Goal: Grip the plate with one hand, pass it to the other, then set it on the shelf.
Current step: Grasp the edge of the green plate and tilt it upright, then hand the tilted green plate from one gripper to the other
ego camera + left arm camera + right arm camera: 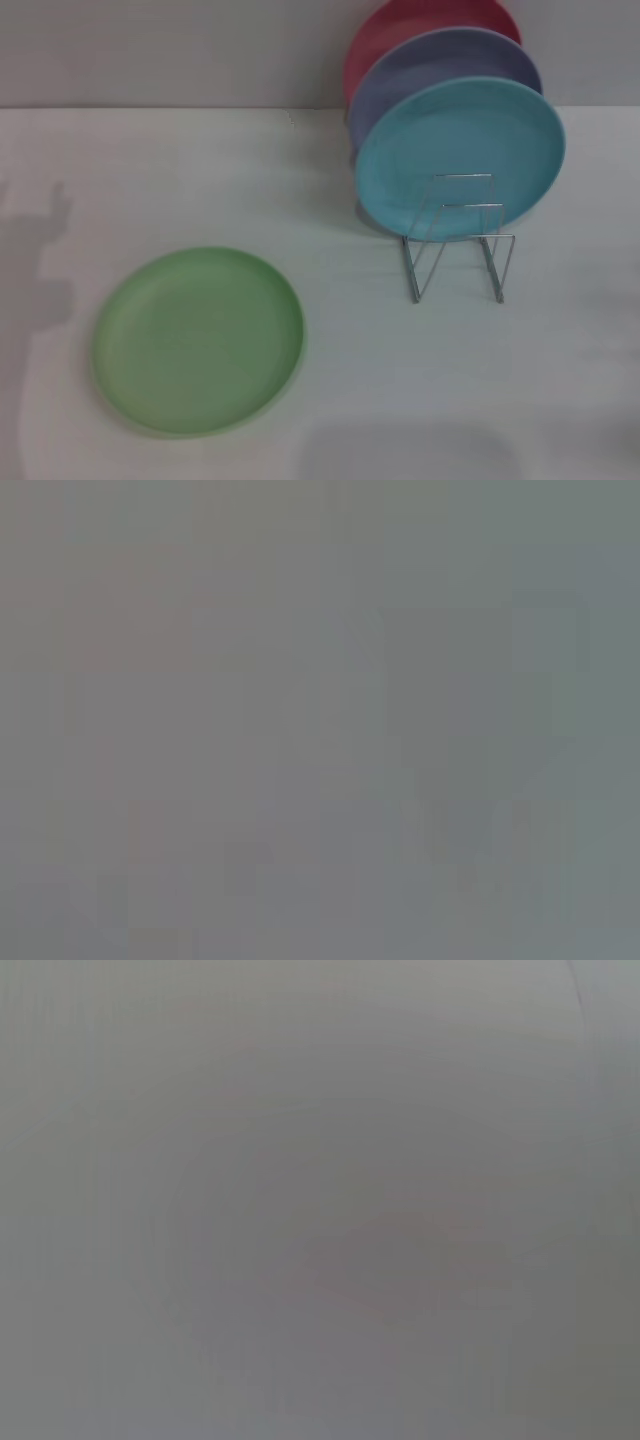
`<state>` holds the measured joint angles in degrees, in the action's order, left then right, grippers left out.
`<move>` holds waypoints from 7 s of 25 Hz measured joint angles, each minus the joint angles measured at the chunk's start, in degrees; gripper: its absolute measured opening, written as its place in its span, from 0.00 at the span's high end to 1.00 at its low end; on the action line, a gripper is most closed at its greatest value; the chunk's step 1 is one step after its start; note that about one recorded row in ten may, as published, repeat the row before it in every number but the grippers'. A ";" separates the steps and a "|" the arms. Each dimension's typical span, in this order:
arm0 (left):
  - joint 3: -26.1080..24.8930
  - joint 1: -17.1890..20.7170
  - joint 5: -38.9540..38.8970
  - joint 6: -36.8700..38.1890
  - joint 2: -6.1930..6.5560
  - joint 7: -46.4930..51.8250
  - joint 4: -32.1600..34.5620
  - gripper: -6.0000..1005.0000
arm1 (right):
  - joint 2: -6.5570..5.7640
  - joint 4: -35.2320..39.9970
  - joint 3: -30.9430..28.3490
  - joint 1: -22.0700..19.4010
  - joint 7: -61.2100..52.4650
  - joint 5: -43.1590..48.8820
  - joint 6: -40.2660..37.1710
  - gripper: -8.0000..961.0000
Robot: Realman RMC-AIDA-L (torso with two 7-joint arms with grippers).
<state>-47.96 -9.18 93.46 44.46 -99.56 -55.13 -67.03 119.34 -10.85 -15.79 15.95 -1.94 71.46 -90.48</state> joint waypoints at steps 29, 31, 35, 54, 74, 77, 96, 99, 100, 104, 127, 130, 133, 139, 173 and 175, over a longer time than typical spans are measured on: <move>-37.92 8.39 71.80 -13.32 -17.97 52.59 -7.38 0.22 | -0.05 1.78 -0.23 0.64 0.25 0.02 1.73 0.23; -39.59 8.30 71.74 -28.23 -18.63 42.01 -14.34 0.22 | -0.06 2.10 -0.27 0.98 0.23 0.02 2.35 0.23; -41.68 6.44 71.68 -49.71 -18.47 38.76 -22.69 0.22 | -0.08 2.57 -0.33 1.82 0.11 0.07 3.94 0.23; -45.52 -1.38 71.39 -116.12 -18.82 44.41 -39.40 0.22 | -0.03 2.58 -0.48 1.39 0.33 0.01 3.67 0.23; -40.71 -0.58 66.98 -116.19 -18.85 47.00 -27.78 0.22 | 0.17 2.18 0.06 0.57 0.39 0.18 2.78 0.23; -40.71 -1.05 66.82 -115.86 -18.81 46.94 -26.61 0.22 | 0.19 2.14 0.05 0.57 0.39 0.18 2.74 0.23; -40.32 -4.06 66.58 -114.78 -18.82 46.84 -20.40 0.22 | 0.10 2.06 0.05 0.58 0.46 0.18 2.67 0.22; -40.55 -4.18 66.58 -114.81 -18.83 46.98 -20.22 0.22 | 0.10 2.08 0.05 0.57 0.50 0.17 2.68 0.23; -40.58 -4.18 66.58 -114.88 -18.83 47.06 -20.20 0.22 | 0.10 2.11 0.05 0.58 0.51 0.17 2.69 0.23; -40.61 -4.47 66.53 -115.31 -18.83 47.17 -20.16 0.22 | 0.10 2.18 0.05 0.57 0.51 0.17 2.70 0.23; -40.47 -6.79 67.10 -116.98 -18.76 46.22 -19.23 0.80 | 0.01 2.39 0.05 0.57 0.51 0.17 2.67 0.23; -40.60 -6.80 67.12 -116.98 -18.74 46.17 -19.79 0.87 | 0.01 2.37 0.05 0.57 0.51 0.17 2.67 0.23; -40.71 -6.86 67.15 -116.98 -18.69 46.05 -20.58 0.90 | 0.01 2.19 0.06 0.57 0.26 0.36 2.13 0.23; -41.61 -6.64 67.03 -114.53 -18.65 43.62 -24.59 0.92 | -0.04 0.67 0.14 0.46 0.08 7.88 -11.33 0.23; -50.02 -2.94 64.96 -105.21 -18.60 38.53 -41.40 0.96 | -19.23 -46.97 -21.35 20.03 -2.01 62.36 28.44 0.23; -50.01 -2.94 64.97 -104.83 -18.68 38.53 -41.40 0.96 | -19.02 -55.43 -31.26 16.18 -4.73 73.26 41.02 0.23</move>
<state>-97.97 -12.12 158.43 -60.37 -118.24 -16.61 -108.43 100.32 -66.27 -47.04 32.13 -6.67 144.72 -49.46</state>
